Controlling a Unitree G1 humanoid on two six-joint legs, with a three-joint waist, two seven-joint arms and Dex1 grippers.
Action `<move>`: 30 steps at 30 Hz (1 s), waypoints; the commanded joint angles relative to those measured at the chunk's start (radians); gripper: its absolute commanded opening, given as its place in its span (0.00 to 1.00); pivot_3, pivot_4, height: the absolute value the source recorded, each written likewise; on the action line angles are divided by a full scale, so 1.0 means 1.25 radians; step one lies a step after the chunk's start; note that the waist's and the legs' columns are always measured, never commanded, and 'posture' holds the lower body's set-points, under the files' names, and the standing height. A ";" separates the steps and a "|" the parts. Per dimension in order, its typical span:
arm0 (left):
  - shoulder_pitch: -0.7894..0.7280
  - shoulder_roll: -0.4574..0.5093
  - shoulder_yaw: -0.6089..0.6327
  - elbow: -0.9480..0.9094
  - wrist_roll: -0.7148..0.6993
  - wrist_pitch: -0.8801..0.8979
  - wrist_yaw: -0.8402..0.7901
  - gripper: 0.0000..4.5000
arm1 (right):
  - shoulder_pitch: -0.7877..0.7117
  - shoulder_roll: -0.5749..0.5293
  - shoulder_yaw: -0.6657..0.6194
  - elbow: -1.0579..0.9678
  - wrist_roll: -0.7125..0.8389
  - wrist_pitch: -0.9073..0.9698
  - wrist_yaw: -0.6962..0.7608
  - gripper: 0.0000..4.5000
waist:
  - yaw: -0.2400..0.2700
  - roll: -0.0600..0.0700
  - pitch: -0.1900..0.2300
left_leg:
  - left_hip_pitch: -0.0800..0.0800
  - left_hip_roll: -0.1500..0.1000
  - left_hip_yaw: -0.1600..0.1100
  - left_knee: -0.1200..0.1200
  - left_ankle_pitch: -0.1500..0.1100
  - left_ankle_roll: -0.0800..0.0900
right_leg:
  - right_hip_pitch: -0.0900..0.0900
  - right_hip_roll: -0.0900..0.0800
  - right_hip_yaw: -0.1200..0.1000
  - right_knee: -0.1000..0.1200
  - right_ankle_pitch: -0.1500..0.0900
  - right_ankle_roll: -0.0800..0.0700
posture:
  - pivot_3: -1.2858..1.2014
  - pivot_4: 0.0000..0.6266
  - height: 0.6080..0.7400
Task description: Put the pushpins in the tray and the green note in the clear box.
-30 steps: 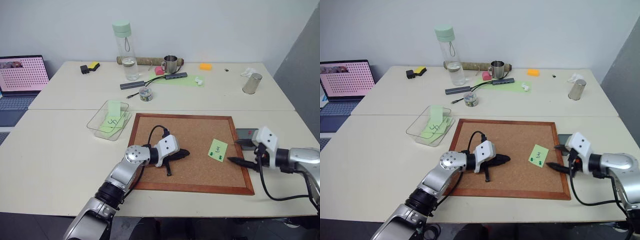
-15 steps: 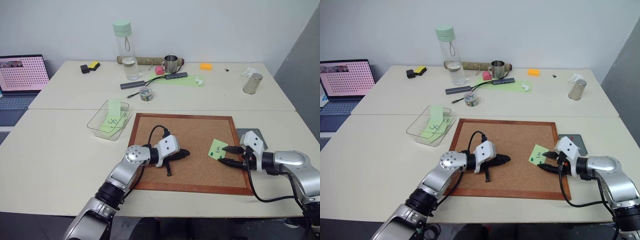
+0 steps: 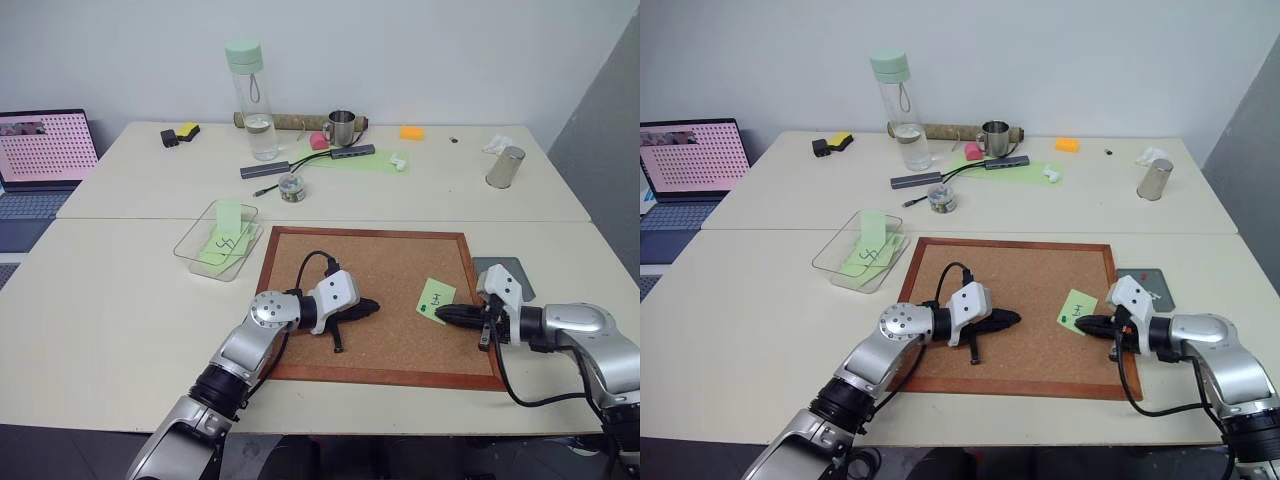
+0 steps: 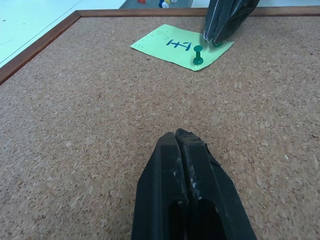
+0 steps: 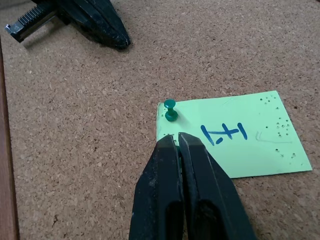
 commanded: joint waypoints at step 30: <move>0.039 0.014 -0.036 0.021 0.053 0.026 -0.009 0.00 | -0.123 -0.027 -0.182 0.162 -0.031 0.076 -0.271 0.01 | 0.001 0.000 0.000 | 0.000 0.000 0.000 -0.001 0.000 0.000 | 0.000 0.000 0.000 0.000 0.000 0.000 | 0.52 0.24 1.00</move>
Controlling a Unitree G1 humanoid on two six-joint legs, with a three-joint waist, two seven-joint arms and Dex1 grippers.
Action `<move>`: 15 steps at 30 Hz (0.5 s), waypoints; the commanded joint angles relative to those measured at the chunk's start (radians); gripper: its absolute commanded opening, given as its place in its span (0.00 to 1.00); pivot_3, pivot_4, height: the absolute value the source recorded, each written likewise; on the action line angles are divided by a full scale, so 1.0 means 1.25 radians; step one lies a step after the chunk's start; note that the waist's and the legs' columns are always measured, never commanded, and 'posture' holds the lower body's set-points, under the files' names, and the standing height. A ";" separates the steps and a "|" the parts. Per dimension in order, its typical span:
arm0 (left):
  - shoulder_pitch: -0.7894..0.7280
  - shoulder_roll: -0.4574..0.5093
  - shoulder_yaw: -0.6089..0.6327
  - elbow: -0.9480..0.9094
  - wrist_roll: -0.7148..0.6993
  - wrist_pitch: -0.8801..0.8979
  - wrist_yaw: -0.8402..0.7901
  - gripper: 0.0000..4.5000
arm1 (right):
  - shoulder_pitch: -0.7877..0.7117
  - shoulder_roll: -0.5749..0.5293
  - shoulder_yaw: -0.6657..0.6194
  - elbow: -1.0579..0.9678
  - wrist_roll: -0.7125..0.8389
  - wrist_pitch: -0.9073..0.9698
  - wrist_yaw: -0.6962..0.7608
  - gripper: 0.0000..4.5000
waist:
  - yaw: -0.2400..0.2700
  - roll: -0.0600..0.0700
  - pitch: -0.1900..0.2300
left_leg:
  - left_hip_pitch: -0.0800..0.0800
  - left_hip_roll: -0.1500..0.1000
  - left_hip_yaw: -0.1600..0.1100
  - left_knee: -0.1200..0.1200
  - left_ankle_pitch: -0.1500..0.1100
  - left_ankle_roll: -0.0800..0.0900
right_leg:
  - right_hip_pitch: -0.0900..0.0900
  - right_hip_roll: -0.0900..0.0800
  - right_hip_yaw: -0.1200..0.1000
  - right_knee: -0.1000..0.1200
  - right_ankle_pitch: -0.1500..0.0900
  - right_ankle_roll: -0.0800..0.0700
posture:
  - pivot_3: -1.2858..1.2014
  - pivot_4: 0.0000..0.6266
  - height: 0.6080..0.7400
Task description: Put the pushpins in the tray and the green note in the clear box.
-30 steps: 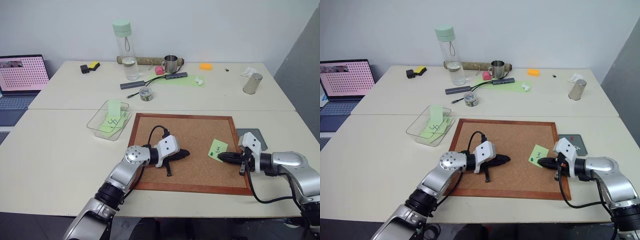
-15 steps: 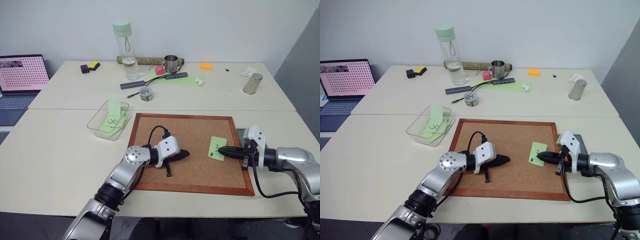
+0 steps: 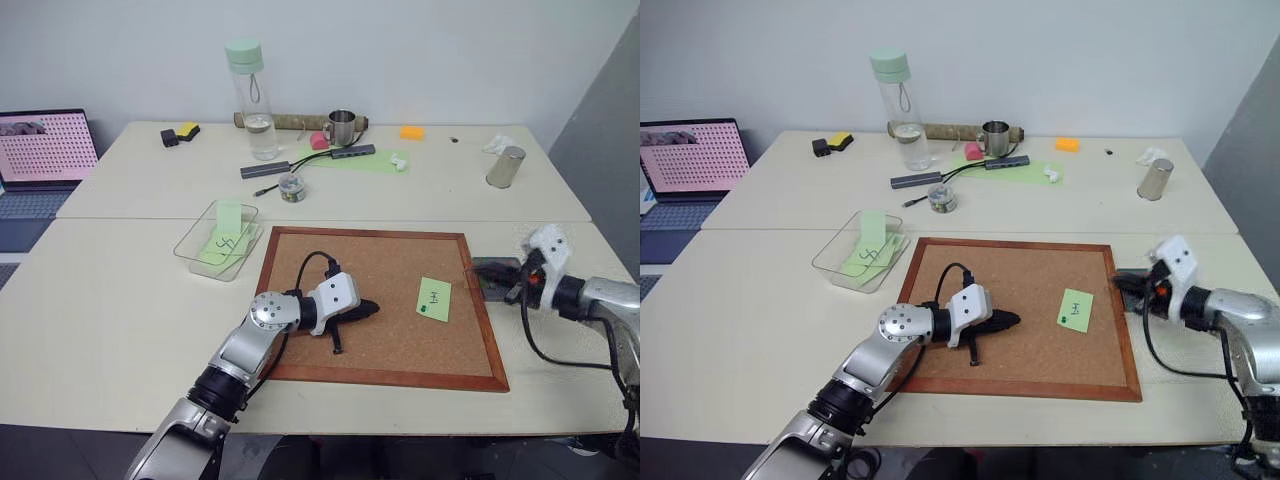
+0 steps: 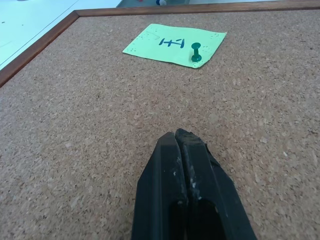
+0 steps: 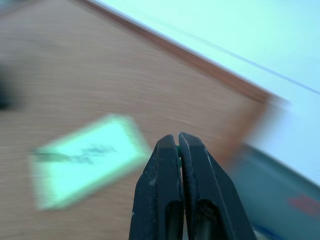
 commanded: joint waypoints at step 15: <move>0.033 0.008 -0.032 0.032 0.034 0.029 -0.004 0.00 | -0.061 0.013 -0.010 0.117 -0.067 -0.036 -0.066 0.60 | 0.000 0.001 0.000 | 0.000 0.000 0.000 0.000 0.000 0.000 | 0.000 0.000 0.000 0.000 0.000 0.000 | 0.52 0.24 1.00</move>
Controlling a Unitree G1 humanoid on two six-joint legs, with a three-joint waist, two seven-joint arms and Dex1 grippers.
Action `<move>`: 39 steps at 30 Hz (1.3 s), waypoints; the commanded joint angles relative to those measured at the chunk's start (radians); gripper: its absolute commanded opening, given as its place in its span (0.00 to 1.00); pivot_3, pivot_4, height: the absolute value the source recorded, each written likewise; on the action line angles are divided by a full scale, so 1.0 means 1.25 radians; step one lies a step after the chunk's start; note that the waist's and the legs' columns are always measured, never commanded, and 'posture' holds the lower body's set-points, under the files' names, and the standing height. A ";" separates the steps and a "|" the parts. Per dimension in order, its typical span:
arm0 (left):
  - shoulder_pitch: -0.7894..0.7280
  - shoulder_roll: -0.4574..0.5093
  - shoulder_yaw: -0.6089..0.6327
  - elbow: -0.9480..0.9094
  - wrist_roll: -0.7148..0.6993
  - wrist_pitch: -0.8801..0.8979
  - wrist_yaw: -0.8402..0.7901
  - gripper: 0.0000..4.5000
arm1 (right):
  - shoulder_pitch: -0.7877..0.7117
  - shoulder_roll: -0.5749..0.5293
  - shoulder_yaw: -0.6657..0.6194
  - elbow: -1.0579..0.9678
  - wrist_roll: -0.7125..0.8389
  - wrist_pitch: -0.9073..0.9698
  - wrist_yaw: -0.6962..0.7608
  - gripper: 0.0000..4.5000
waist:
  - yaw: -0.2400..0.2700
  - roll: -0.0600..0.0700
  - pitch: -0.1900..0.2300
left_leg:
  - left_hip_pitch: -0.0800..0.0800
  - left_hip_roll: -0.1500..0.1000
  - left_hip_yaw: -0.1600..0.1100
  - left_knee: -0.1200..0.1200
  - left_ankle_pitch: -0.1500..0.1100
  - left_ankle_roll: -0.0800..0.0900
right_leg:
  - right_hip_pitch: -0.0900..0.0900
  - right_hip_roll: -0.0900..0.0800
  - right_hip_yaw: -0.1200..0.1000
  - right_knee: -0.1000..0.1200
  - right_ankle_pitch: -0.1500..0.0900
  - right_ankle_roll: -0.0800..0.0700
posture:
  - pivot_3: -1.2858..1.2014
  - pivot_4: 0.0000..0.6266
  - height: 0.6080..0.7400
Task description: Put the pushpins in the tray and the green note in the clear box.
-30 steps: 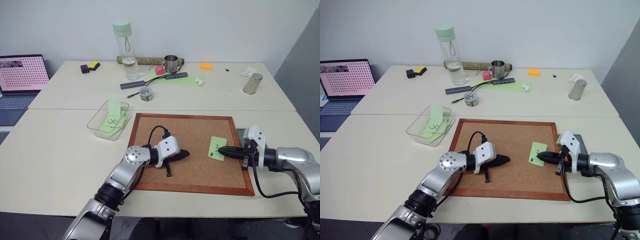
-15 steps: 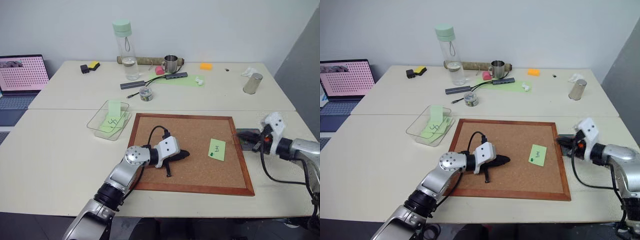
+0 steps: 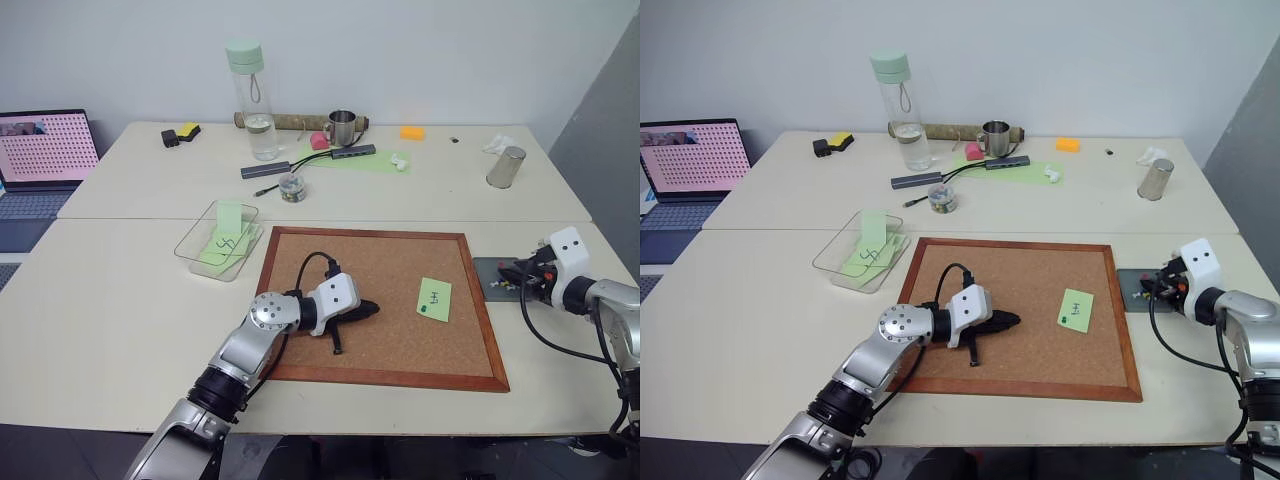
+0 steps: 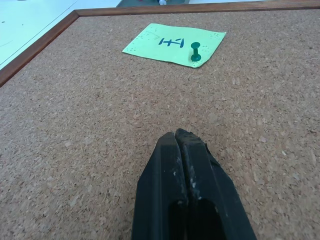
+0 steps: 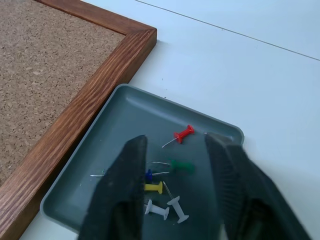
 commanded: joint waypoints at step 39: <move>0.040 0.016 -0.034 0.025 0.035 0.032 -0.007 0.00 | 0.105 0.088 0.162 -0.262 0.072 -0.076 0.210 0.40 | 0.000 0.000 0.000 | 0.000 0.000 -0.001 0.000 0.000 0.000 | 0.000 0.000 0.000 -0.001 0.000 0.000 | 0.52 0.24 1.00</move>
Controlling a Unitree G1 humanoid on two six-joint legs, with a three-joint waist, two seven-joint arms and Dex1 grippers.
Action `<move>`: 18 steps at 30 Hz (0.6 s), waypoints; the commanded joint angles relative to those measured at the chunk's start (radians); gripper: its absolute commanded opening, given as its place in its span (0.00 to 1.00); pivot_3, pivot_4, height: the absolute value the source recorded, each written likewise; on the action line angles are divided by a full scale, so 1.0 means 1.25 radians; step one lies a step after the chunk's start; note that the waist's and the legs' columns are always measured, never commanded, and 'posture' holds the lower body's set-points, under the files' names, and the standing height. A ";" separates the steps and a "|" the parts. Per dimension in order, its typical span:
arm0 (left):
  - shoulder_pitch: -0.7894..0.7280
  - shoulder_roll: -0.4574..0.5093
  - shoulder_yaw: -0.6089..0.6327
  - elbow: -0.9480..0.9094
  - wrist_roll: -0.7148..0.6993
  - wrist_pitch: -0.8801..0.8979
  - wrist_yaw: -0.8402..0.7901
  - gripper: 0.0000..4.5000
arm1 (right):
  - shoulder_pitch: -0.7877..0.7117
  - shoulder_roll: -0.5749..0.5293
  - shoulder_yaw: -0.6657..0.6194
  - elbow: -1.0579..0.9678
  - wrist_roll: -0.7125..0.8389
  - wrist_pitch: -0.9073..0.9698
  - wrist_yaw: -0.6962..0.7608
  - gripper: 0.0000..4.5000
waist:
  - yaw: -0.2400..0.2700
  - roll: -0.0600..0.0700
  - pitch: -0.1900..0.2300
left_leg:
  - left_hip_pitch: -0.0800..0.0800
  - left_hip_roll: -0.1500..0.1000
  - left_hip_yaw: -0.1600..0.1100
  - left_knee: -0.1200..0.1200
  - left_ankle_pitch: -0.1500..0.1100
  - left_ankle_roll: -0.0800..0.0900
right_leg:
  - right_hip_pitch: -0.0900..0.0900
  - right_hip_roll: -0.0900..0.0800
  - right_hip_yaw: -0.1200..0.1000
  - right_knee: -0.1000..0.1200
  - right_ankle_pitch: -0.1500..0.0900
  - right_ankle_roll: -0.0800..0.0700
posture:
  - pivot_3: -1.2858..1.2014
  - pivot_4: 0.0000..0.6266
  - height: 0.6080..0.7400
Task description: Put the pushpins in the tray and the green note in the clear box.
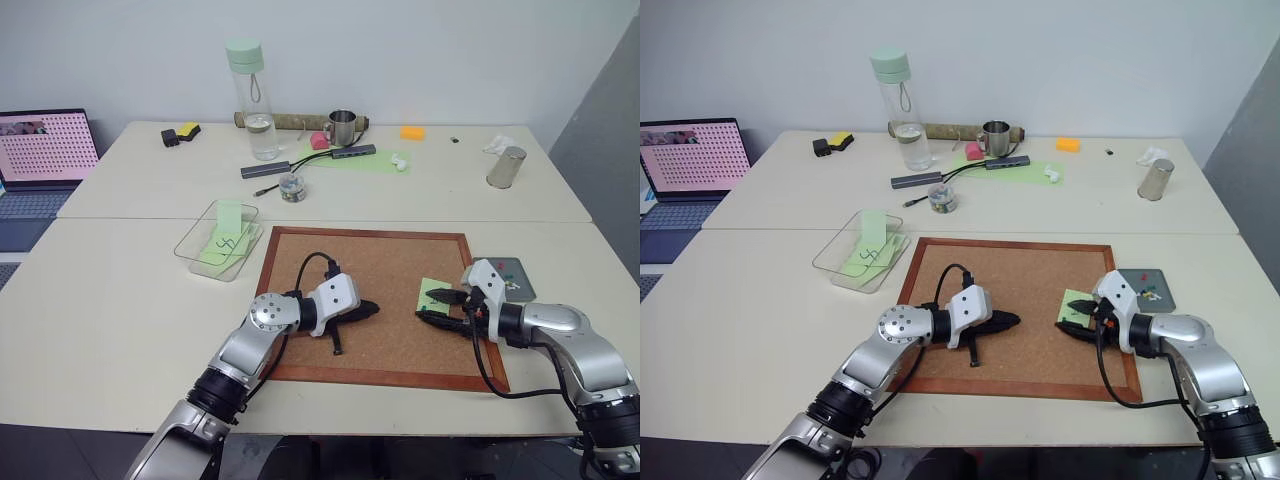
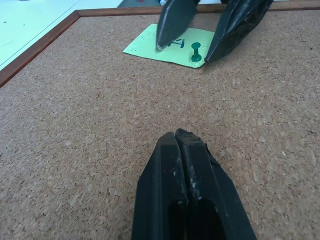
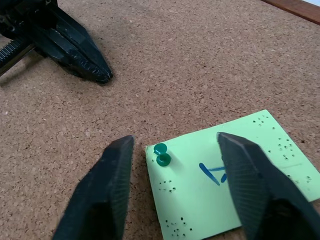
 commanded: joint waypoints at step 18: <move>0.035 0.002 -0.018 0.040 0.020 0.048 0.003 0.00 | -0.014 -0.035 -0.040 -0.099 0.039 -0.019 0.049 0.00 | 0.000 0.000 0.000 | 0.000 0.000 0.000 0.000 0.000 0.000 | 0.000 0.000 0.000 0.000 0.000 0.000 | 0.52 0.24 1.00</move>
